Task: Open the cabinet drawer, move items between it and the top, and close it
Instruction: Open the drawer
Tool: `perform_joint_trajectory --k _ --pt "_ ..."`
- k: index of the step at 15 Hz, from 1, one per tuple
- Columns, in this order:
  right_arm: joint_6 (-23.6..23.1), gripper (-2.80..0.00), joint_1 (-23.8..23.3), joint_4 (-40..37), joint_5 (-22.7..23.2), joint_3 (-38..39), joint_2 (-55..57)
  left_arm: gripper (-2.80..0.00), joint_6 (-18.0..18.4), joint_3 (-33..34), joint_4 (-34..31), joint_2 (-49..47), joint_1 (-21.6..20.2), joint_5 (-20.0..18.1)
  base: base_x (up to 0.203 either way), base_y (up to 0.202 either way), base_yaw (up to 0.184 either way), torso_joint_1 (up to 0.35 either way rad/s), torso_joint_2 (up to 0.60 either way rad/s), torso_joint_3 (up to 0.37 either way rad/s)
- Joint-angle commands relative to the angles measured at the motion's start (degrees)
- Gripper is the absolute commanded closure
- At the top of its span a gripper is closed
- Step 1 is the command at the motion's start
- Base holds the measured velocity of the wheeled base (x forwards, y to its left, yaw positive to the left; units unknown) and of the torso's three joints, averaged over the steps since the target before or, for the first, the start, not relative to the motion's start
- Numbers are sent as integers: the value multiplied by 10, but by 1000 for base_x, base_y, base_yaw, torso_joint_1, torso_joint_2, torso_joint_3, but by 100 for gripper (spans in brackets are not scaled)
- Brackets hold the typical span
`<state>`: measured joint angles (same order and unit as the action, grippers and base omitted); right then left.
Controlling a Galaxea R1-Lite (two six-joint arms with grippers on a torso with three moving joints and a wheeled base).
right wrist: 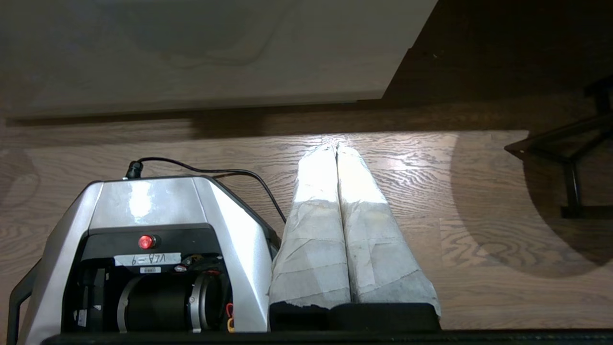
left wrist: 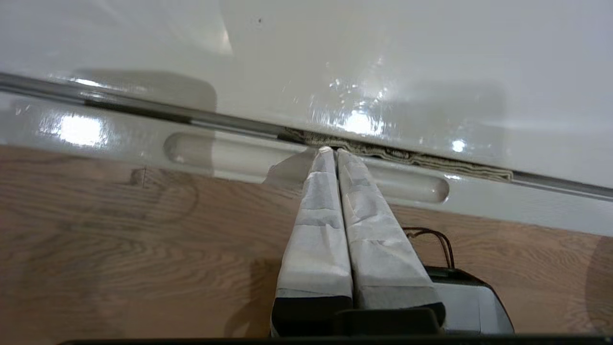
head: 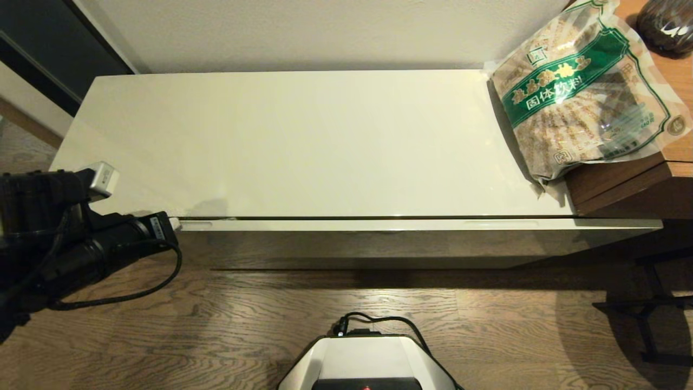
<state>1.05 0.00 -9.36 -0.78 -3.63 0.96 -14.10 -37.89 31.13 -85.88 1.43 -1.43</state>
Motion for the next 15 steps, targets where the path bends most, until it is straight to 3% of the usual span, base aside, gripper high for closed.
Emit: perform_joint_trajectory --k 1,12,15 --pt "0 0 0 0 0 0 1 0 0 7 5 -12 1 0 0 0 0 0 0 0" --pt "0 0 0 0 0 -1 1 0 9 37 -10 0 12 -6 0 0 0 0 0 0" --pt "0 0 0 0 0 -1 1 0 10 39 -67 18 11 -9 0 0 0 0 0 0"
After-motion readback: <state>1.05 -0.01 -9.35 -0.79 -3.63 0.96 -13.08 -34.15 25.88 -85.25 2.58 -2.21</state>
